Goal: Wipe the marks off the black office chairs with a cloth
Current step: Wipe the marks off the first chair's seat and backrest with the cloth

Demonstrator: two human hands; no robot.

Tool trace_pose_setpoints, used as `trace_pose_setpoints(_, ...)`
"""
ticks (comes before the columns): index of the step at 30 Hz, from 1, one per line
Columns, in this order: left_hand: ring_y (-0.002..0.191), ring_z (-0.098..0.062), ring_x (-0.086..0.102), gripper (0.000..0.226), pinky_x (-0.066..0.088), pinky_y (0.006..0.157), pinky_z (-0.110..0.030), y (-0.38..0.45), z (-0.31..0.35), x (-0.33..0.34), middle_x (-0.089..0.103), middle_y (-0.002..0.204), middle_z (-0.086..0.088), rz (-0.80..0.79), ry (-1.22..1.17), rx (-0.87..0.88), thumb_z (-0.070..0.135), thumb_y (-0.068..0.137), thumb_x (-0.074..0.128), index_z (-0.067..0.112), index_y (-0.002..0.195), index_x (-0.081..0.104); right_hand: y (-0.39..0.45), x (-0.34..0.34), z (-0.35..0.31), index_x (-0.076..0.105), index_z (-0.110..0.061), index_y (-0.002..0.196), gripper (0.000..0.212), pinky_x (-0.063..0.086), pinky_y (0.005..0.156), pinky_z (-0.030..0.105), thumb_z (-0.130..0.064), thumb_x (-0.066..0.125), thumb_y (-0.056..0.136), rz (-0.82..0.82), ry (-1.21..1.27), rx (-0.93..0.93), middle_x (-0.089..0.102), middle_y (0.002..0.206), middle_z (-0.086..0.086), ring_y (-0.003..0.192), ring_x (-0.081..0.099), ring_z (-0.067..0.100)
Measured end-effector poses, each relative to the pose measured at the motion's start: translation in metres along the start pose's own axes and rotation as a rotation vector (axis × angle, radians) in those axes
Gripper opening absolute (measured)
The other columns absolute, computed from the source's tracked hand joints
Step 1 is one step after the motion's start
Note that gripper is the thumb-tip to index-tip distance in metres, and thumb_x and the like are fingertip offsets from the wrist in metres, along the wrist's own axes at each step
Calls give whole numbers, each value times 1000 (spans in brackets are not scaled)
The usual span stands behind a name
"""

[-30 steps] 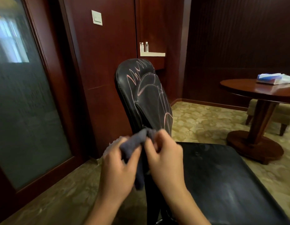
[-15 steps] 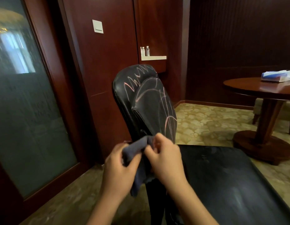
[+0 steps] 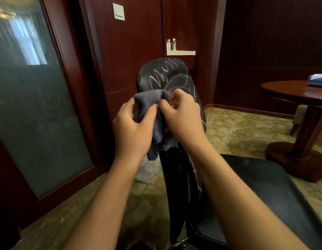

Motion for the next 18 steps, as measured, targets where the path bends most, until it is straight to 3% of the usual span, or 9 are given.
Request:
trace_pose_setpoints(3, 84, -5, 65, 35, 52, 74, -28, -30, -12, -7, 69, 88, 2, 79, 82, 51, 44, 81, 60, 11, 90, 69, -22, 10, 16, 42, -24, 75, 23, 46, 66, 39, -31, 60, 87, 6, -3, -9, 61, 73, 2, 77, 60, 29)
trace_pose_setpoints(5, 78, 9, 60, 26, 48, 72, -16, -49, -29, -6, 67, 86, 3, 53, 91, 23, 37, 84, 63, 13, 89, 68, -33, 14, 31, 40, -25, 75, 23, 47, 66, 42, -32, 59, 86, -13, -36, -9, 62, 74, 6, 76, 60, 33)
trace_pose_setpoints(7, 74, 12, 59, 9, 44, 68, -8, -63, -41, -4, 67, 85, 2, 3, 132, 3, 26, 85, 71, 20, 86, 64, -44, 18, 47, 40, -23, 74, 24, 47, 64, 42, -31, 59, 86, -55, -74, 17, 61, 73, 6, 75, 60, 33)
trace_pose_setpoints(10, 74, -2, 61, 10, 48, 66, -19, -76, -50, -3, 68, 83, -3, -24, 189, -5, 17, 85, 75, 19, 84, 66, -54, 17, 62, 46, -19, 75, 21, 51, 64, 44, -32, 59, 85, -93, -113, 41, 60, 71, 2, 73, 61, 29)
trace_pose_setpoints(13, 78, -3, 67, 14, 54, 67, -28, -74, -48, -2, 72, 83, 5, -21, 55, -61, 33, 84, 71, 20, 85, 70, -51, -4, 49, 49, -18, 73, 23, 50, 62, 44, -36, 59, 83, -20, -119, -41, 57, 64, -2, 67, 59, 23)
trace_pose_setpoints(15, 84, -6, 71, 9, 55, 72, -27, -71, -45, 2, 74, 85, 5, -49, -136, -128, 33, 84, 69, 25, 88, 71, -56, -22, 33, 48, -18, 73, 22, 45, 62, 36, -29, 62, 86, 33, -112, -153, 51, 68, -5, 66, 52, 17)
trace_pose_setpoints(18, 82, -6, 68, 2, 52, 72, -24, -90, -53, 3, 72, 83, 6, -65, -266, -200, 18, 89, 69, 19, 90, 68, -96, -26, 36, 47, -17, 79, 17, 35, 61, 15, -22, 59, 89, 3, -89, -214, 47, 80, -3, 68, 42, 6)
Point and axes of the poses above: each hand's wrist, its own y-axis towards the middle knuckle, its own x-axis out of the palm, z = x × y, the point moved 9 cm from there along y, towards the middle knuckle
